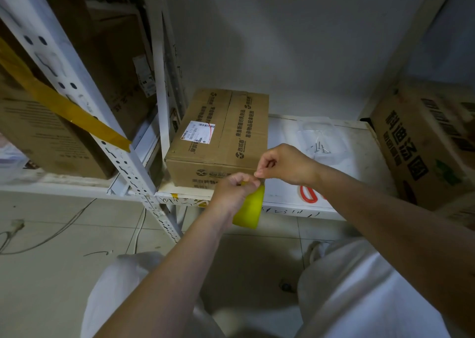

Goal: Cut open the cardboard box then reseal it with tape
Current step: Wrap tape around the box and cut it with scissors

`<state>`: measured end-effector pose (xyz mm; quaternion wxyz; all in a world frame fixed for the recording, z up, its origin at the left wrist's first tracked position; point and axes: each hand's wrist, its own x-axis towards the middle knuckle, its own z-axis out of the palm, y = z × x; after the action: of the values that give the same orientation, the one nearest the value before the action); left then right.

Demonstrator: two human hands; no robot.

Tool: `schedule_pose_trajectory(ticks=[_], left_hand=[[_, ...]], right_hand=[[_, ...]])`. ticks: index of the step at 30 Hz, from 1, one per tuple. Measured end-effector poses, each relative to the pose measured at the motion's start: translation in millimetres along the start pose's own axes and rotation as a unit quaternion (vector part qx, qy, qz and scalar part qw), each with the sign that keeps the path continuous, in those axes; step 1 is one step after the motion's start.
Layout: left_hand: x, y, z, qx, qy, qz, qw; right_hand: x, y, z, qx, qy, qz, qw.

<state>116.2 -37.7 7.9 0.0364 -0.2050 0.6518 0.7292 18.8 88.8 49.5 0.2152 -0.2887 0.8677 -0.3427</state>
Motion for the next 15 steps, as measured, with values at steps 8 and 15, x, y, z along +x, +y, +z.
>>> schedule_pose_trajectory(ticks=[8, 15], left_hand=[[-3, 1, -6, -0.010, -0.048, -0.049, 0.998], [11, 1, 2, 0.019, 0.031, -0.132, 0.991]], right_hand=[[3, 4, -2, -0.094, 0.108, 0.019, 0.990], [0, -5, 4, -0.147, 0.148, -0.035, 0.977]])
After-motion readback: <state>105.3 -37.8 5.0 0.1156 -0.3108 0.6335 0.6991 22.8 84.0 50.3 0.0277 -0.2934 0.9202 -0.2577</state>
